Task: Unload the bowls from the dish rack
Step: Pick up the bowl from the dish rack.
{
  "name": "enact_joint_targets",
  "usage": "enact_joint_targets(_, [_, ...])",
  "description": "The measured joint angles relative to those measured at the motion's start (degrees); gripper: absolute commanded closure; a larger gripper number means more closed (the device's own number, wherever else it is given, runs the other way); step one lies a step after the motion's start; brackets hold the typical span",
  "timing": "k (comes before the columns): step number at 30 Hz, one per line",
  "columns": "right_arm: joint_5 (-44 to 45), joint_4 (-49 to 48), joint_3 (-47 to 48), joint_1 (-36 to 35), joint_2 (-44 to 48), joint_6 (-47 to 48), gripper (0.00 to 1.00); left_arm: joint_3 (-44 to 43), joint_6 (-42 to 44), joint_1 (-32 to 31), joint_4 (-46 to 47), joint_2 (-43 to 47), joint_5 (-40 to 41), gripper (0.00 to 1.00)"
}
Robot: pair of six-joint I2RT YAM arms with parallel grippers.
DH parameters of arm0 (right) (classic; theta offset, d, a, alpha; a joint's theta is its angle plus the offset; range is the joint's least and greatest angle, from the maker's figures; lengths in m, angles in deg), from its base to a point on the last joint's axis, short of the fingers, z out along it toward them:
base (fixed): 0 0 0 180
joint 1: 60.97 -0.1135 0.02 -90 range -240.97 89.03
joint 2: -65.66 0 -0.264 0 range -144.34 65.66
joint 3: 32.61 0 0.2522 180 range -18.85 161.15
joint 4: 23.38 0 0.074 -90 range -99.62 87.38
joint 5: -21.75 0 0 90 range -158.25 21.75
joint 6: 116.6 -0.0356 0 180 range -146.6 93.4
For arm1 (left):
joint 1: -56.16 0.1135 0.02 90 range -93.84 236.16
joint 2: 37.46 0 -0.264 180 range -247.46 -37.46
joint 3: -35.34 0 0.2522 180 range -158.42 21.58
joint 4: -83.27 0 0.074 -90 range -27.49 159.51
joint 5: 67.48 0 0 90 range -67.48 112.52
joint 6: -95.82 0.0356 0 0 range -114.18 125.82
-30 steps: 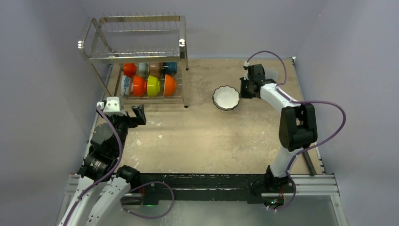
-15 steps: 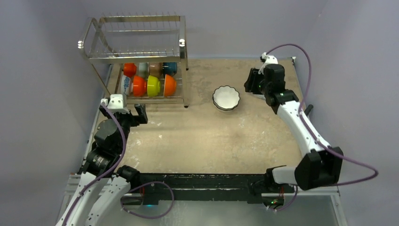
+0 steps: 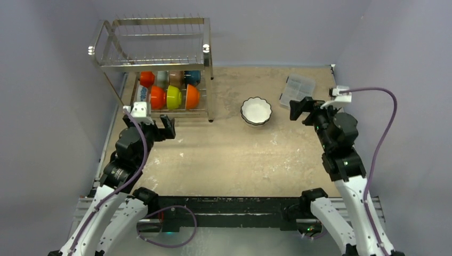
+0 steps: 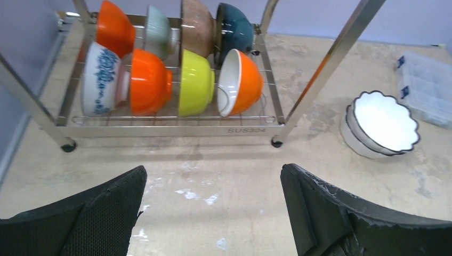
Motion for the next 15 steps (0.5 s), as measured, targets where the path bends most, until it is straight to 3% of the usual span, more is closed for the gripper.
enact_joint_targets(7, [0.1,0.1,-2.4,0.0,11.2,0.2,0.01,1.7,-6.0,0.0,5.9,-5.0,-5.3,0.04])
enact_joint_targets(15, [3.2,2.3,-2.9,-2.7,16.7,2.0,0.01,8.0,-7.9,-0.6,21.0,-14.3,-7.6,0.05])
